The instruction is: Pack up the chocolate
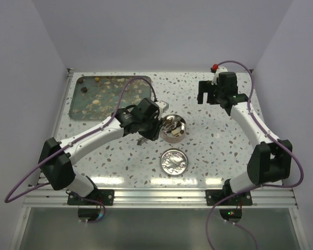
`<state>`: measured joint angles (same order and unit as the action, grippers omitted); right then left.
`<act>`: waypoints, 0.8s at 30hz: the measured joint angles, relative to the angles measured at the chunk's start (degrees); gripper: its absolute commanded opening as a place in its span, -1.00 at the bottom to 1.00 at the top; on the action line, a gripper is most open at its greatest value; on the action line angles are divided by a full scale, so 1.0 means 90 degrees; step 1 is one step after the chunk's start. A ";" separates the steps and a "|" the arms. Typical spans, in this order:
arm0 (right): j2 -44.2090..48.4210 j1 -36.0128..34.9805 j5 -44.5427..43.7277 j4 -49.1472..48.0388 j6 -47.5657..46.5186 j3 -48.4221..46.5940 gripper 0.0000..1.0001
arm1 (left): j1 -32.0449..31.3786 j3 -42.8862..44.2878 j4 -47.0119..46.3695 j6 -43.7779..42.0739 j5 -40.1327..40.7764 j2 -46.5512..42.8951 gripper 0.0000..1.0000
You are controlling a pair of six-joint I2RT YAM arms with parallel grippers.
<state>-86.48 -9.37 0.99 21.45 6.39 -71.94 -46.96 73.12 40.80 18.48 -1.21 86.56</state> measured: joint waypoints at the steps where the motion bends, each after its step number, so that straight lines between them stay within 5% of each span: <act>1: 0.0000 0.0000 0.0000 0.0005 0.0000 0.0022 0.97 | 0.0000 0.0002 0.0019 0.0002 0.0027 0.0000 -0.17; 9: -0.0002 0.0000 0.0000 0.0007 0.0000 0.0044 0.97 | 0.0454 0.0442 0.0374 -0.0029 0.0447 -0.0063 -0.17; 24: 0.0000 0.0000 0.0002 0.0010 0.0000 0.0044 0.97 | 0.4286 -0.0697 0.0449 -0.0423 0.0743 -0.0712 -0.10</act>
<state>-86.48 -9.37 1.02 21.54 6.39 -71.55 -8.38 66.85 44.84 14.68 5.48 80.16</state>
